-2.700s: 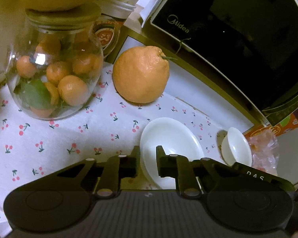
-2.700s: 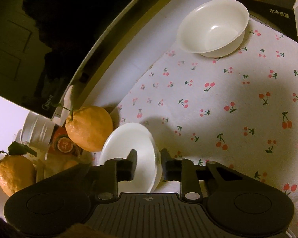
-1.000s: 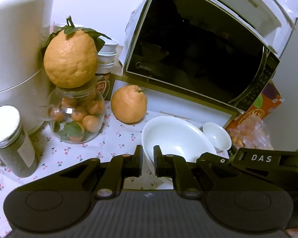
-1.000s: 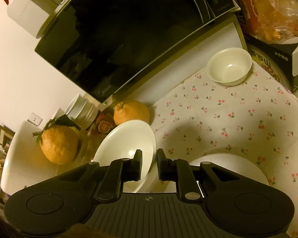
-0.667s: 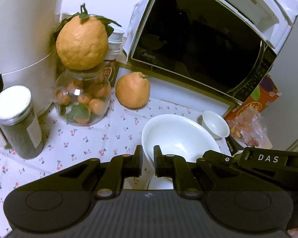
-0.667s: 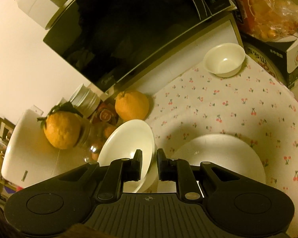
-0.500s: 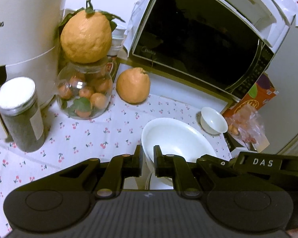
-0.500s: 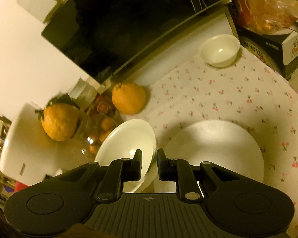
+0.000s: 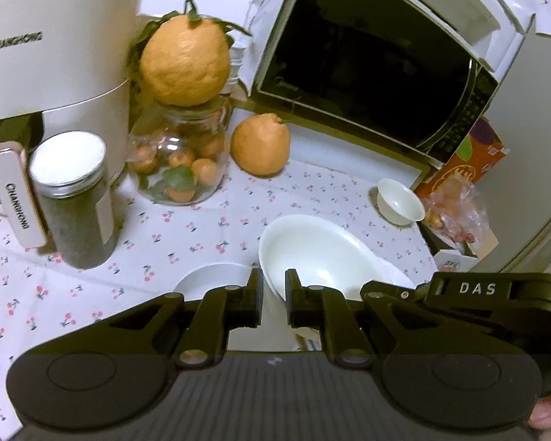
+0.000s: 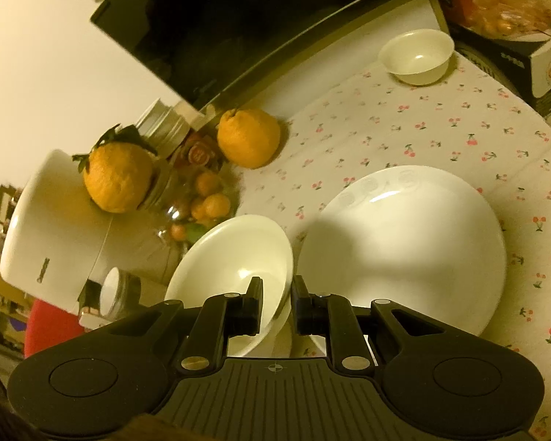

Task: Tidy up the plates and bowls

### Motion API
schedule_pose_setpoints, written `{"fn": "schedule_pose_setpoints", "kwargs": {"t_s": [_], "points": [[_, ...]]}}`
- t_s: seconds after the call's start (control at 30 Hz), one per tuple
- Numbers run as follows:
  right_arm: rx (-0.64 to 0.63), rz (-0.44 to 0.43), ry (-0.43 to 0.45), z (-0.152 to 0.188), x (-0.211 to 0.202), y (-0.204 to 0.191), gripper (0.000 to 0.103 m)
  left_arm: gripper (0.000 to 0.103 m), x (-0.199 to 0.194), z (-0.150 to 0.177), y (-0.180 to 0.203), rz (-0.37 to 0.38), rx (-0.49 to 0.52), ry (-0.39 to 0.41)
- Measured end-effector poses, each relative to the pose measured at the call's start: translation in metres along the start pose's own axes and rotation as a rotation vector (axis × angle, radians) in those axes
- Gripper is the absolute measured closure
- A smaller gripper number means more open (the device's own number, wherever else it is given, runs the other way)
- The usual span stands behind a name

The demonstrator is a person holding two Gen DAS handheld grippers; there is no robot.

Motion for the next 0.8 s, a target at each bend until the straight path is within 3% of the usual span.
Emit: {"fn": "schedule_pose_setpoints", "kwargs": {"t_s": [0.8], "points": [[-0.079, -0.025, -0.100, 0.039, 0.027, -0.022, 0.085, 0.092, 0.003, 0.016, -0.044, -0.101, 0.081, -0.070]]}}
Point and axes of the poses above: each gripper's, at about its wrist camera, not at the fingertips, and x roughly the way its jaws point, y to its right, z to its underside, the point moved 9 cm from there along x, roughly the way its jaws point, and after that the axes turned 10 degrees about y, right-handed, at the moved point
